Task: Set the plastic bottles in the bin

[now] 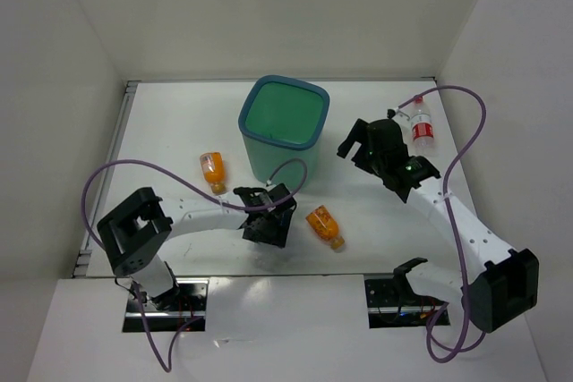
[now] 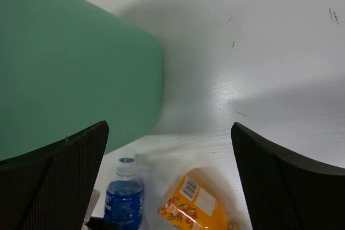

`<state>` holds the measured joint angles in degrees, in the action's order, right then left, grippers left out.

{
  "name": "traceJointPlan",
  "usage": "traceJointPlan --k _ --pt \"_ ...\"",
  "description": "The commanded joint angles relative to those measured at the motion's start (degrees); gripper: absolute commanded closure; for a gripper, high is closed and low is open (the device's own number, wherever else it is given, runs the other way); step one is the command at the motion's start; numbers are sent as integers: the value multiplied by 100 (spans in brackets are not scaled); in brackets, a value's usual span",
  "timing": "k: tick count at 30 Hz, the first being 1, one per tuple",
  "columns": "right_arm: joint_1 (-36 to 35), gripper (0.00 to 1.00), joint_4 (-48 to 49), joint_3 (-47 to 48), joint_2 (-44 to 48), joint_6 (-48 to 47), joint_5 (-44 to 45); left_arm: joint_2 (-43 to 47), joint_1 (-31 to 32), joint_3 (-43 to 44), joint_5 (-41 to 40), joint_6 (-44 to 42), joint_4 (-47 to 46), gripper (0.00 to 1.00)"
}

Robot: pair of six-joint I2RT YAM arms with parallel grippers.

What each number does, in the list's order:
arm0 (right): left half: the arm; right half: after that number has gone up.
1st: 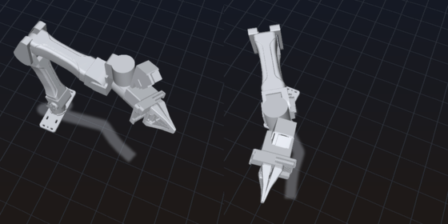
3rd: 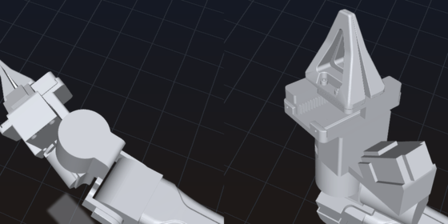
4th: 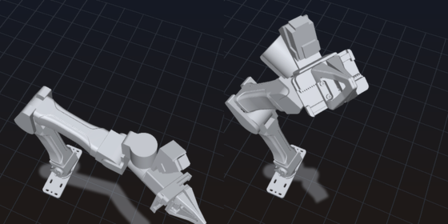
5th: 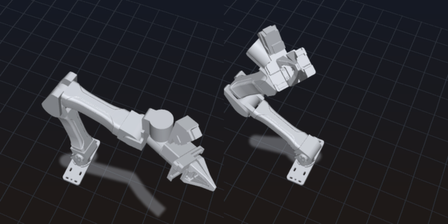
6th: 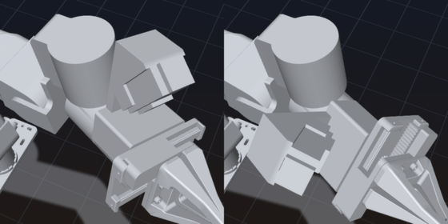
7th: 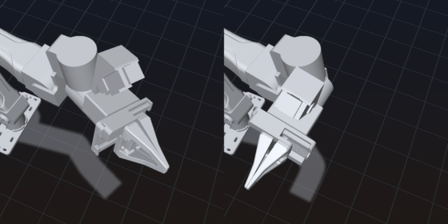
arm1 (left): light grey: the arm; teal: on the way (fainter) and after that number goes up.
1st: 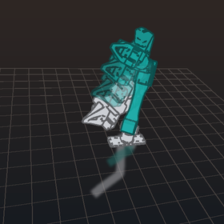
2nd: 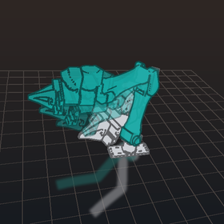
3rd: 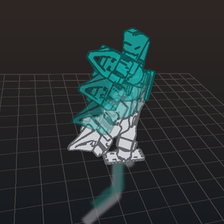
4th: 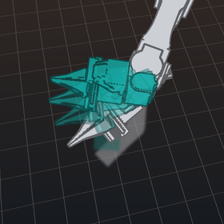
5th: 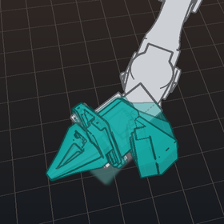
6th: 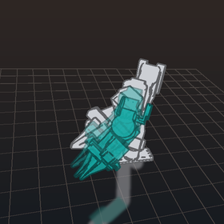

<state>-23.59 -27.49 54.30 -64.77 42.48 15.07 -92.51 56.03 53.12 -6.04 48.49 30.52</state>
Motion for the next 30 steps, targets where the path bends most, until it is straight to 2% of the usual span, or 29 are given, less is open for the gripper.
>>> traceJointPlan --k 1,2,4,6,9,13,15,20,23,24,27,28,30 --pt "-58 1 208 -43 149 59 -118 -170 22 215 -257 117 -160 24" --pt "-58 1 208 -43 201 59 -118 -258 22 216 -257 117 -161 33" --pt "-58 1 208 -43 263 111 -118 -259 22 364 -257 47 40 39" --pt "-58 1 208 -43 316 111 -118 -189 22 365 -257 47 269 43" --pt "-58 1 208 -95 439 111 -57 581 22 199 -64 -155 323 49" --pt "-58 1 340 -157 492 111 -57 1453 22 329 646 -752 463 49" --pt "-58 1 340 -157 492 51 -57 2040 22 330 1295 -1146 323 49" --pt "-58 1 524 -271 492 -73 -162 3000 22 1084 2027 -1824 568 49" --pt "-58 1 604 -323 492 -73 -276 3124 22 1340 2028 -2071 823 49" --pt "-58 1 674 -324 492 -143 -346 3029 22 1498 2141 -2150 911 52" --pt "-58 1 727 -508 545 -143 -759 2853 22 2218 2142 -2457 1052 52" --pt "-214 1 814 -561 545 -196 -864 2853 22 2394 2247 -2632 887 46" --pt "-452 1 815 -561 326 -196 -1137 2853 22 2816 2100 -2712 457 46"
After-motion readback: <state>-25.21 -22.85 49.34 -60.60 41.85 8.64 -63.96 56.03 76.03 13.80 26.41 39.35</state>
